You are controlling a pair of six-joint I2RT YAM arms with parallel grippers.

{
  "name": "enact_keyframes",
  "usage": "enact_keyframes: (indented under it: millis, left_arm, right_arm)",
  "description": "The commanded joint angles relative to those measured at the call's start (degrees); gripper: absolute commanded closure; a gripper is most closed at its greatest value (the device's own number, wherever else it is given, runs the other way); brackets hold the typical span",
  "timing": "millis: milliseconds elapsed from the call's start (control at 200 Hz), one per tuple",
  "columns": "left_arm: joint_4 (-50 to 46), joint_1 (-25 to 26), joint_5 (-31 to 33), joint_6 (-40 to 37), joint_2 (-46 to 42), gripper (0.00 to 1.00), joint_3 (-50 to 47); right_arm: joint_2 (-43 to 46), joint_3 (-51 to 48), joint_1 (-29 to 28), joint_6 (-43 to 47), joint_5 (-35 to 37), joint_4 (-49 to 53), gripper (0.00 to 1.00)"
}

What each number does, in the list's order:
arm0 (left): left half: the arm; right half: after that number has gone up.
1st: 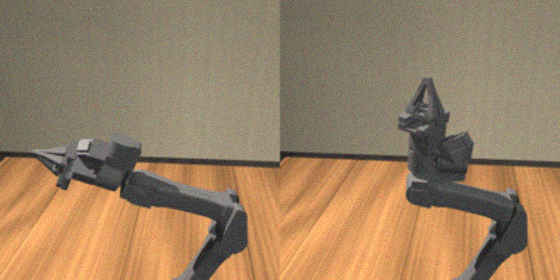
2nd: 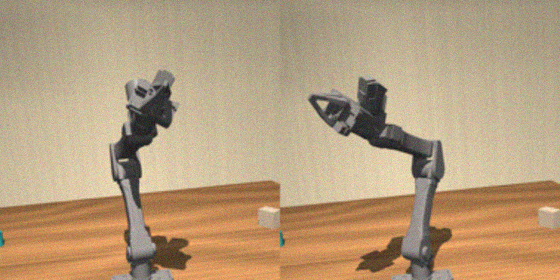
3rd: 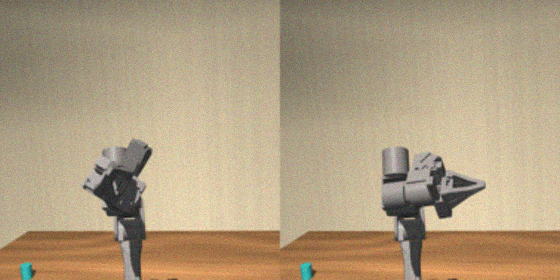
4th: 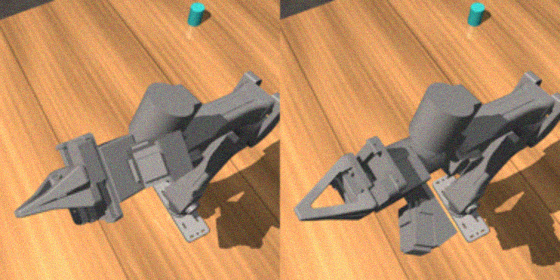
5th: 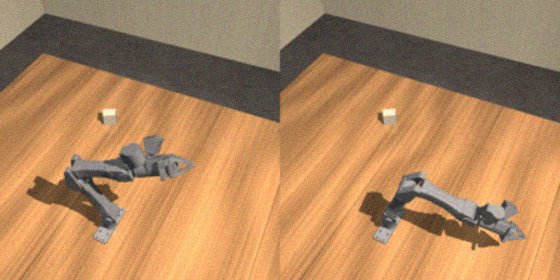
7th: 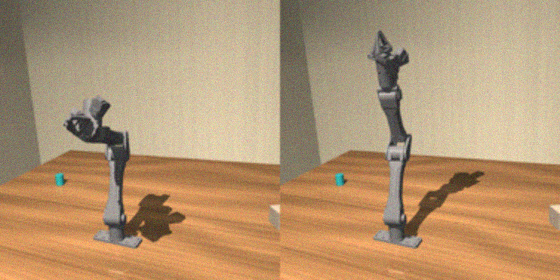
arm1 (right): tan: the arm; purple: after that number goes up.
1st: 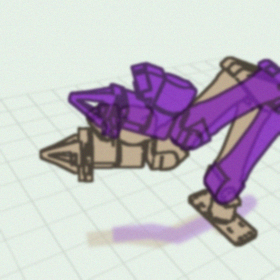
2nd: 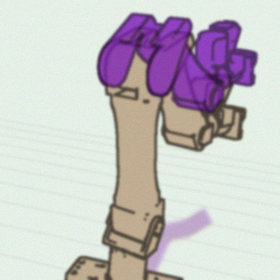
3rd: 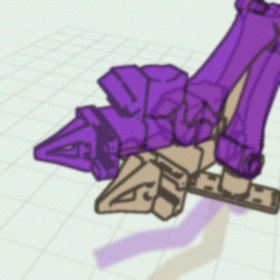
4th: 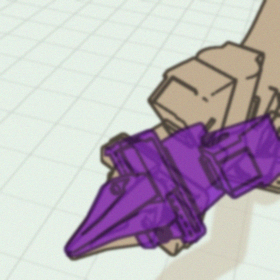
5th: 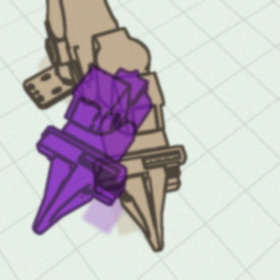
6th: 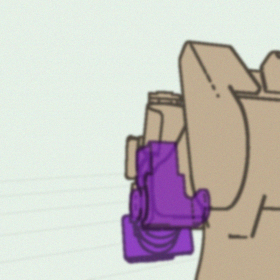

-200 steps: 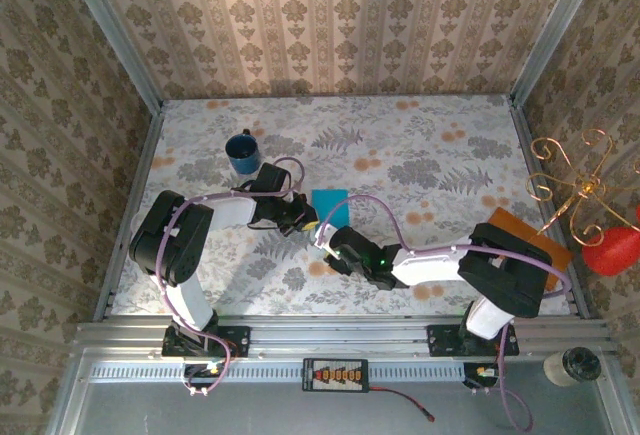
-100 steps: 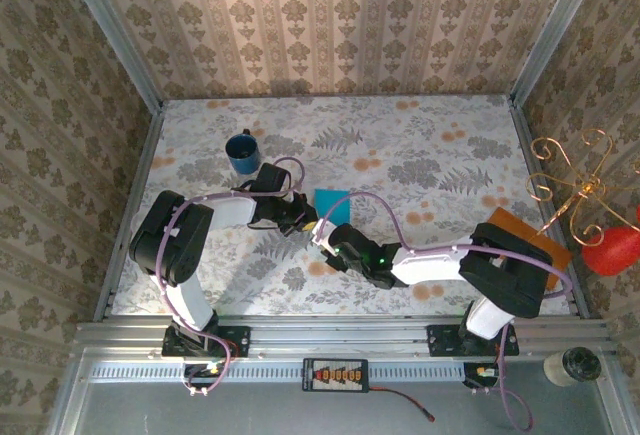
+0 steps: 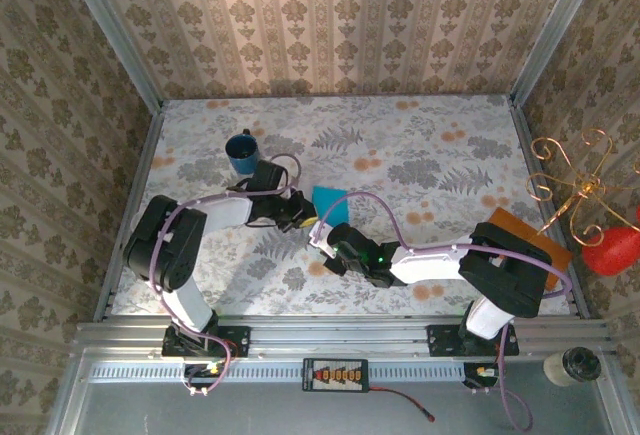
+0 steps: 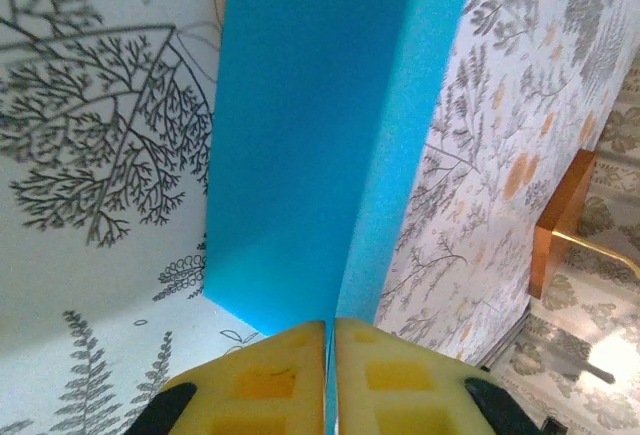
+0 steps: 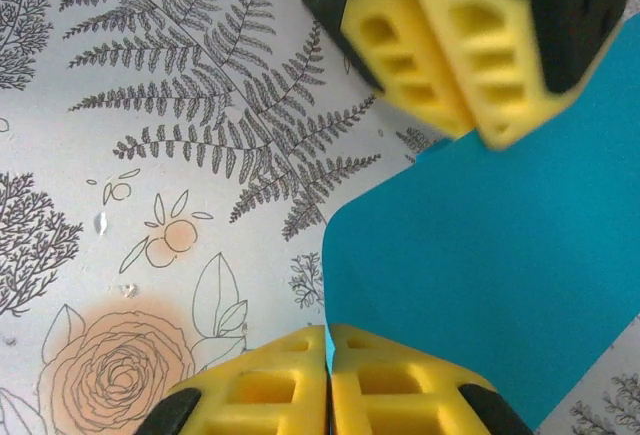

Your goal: Fold a paper plane with a square sheet of paper (pick it up from the middle)

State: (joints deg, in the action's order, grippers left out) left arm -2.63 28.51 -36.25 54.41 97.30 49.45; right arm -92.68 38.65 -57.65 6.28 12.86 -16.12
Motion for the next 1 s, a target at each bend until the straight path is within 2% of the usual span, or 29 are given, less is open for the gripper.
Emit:
enact_keyframes:
  millis: [0,135,320,430,615,835,995]
  left_arm:
    - [-3.4,-1.2,2.0,-1.0,-2.7,0.84,-0.9]
    - [-6.4,-2.1,4.2,-3.5,-5.8,0.73,-0.6]
    - [-5.3,-1.3,3.6,-5.0,-7.6,0.68,1.4]
    - [-5.6,0.7,3.9,-5.3,-3.6,0.69,3.2]
    - [-7.0,2.5,4.9,-5.6,4.4,0.76,6.7]
    - [-13.8,4.1,7.3,-9.3,8.9,0.80,12.0]
    - [-16.9,4.5,8.2,-10.9,11.3,0.81,12.8]
  right_arm:
    - [1.2,0.5,-0.1,-1.2,-1.8,1.7,0.96]
    - [2.4,0.2,0.2,-2.2,-4.5,2.5,0.99]
    - [4.2,-0.8,0.8,-3.9,-9.5,3.4,1.00]
    - [4.6,-1.6,1.1,-5.0,-10.4,3.7,1.00]
    - [4.7,-1.8,1.5,-6.4,-11.8,3.9,1.00]
    - [3.4,-1.0,2.6,-9.0,-11.6,4.6,1.00]
    - [2.8,0.0,3.4,-11.0,-8.7,5.7,1.00]
